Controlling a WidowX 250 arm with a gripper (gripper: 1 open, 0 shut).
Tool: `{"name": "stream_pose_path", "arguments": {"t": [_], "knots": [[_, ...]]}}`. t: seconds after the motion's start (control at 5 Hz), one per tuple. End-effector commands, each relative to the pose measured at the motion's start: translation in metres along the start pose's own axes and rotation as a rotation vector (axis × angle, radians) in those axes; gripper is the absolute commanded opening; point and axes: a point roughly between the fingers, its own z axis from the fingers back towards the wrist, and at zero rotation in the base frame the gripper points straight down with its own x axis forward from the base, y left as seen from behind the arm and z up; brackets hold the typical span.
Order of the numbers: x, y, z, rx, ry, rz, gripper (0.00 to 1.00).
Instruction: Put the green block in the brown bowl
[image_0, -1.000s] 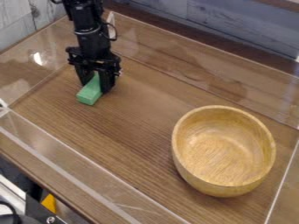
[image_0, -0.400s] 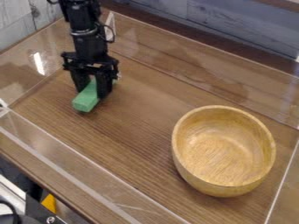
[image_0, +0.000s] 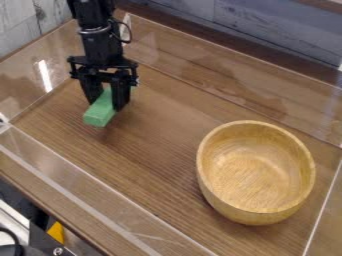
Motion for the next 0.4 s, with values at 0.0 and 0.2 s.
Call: {"name": "stream_pose_path", "arguments": {"t": [0.0, 0.2], "knots": [[0.0054, -0.0032, 0.0230, 0.011, -0.075, 0.020, 0.00], [0.0045, -0.0063, 0.0286, 0.002, -0.071, 0.041, 0.00]]}}
